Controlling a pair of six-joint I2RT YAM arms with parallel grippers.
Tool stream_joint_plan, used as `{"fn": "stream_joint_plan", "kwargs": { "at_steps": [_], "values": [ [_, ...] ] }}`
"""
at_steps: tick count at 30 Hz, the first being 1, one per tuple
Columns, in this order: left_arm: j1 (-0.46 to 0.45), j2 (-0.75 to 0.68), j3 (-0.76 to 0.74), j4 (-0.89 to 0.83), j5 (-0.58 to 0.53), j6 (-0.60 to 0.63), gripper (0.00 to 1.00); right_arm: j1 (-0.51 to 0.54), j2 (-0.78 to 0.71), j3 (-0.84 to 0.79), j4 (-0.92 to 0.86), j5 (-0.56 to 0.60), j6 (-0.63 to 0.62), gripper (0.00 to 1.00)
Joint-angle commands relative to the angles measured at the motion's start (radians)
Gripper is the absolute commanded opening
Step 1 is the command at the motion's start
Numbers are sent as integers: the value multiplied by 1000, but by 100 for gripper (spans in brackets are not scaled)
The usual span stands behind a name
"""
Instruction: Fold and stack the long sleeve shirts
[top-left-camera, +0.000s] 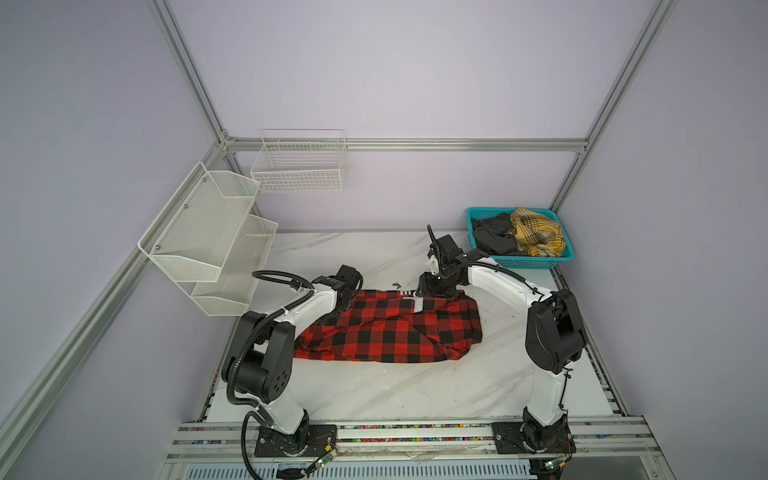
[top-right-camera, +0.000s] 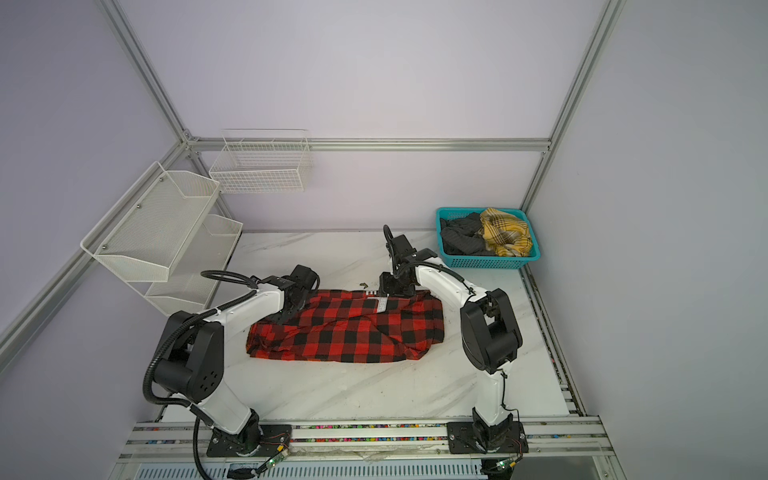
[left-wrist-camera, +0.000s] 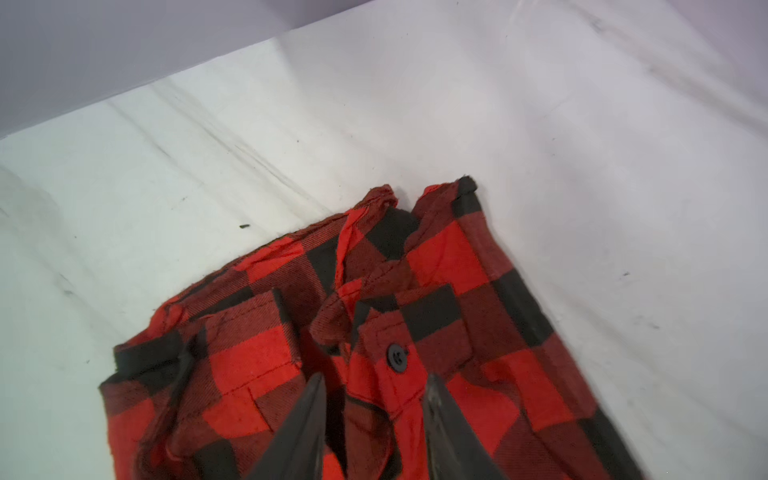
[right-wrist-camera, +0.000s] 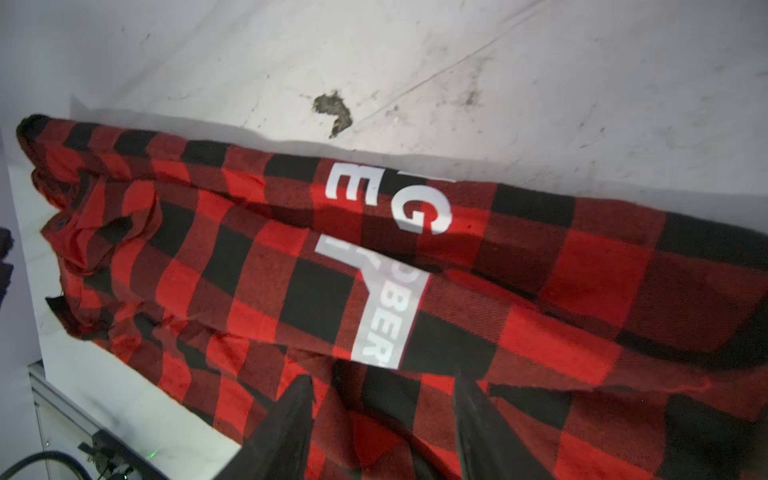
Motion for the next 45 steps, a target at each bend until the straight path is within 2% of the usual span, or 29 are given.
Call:
{"fn": "stream_joint_plan", "kwargs": {
  "at_steps": [1, 2, 5, 9, 14, 18, 20, 24, 27, 29, 31, 33, 36, 43, 45],
  "values": [
    [-7, -39, 90, 20, 97, 81, 4, 11, -4, -41, 22, -70, -19, 45],
    [-12, -36, 82, 57, 140, 112, 0, 14, 0, -50, 25, -84, -14, 42],
    [-48, -11, 63, 180, 243, 206, 0, 20, -7, -89, 75, -98, 12, 38],
    [-58, 95, 80, 252, 342, 275, 0, 18, 44, -86, 112, -103, 37, 33],
    [-39, 207, 76, 292, 369, 286, 0, 10, 118, -94, 138, -42, 57, 28],
    [-9, 226, 53, 300, 349, 299, 0, 8, 152, -98, 146, -26, 60, 28],
    [2, 223, 44, 319, 352, 316, 0, 8, 132, -80, 131, -10, 52, 32],
    [10, 212, 97, 297, 407, 373, 0, 20, 18, -49, 42, 31, 6, 49],
    [8, 127, 126, 281, 369, 412, 2, 66, -122, -98, -36, 56, -34, 54],
    [15, 91, 141, 286, 306, 472, 12, 107, -214, -188, -56, 47, -42, 50],
    [30, 102, 175, 299, 289, 561, 18, 143, -290, -297, -46, 30, -21, 40],
    [56, 156, 230, 263, 314, 614, 15, 169, -348, -393, -13, 3, 21, 33],
    [95, 229, 289, 202, 357, 611, 7, 197, -370, -455, 52, -23, 87, 30],
    [131, 285, 213, 225, 423, 587, 0, 232, -248, -489, 170, -23, 184, 26],
    [141, 284, 187, 234, 425, 589, 0, 230, -199, -497, 192, 25, 207, 26]
  ]
}}
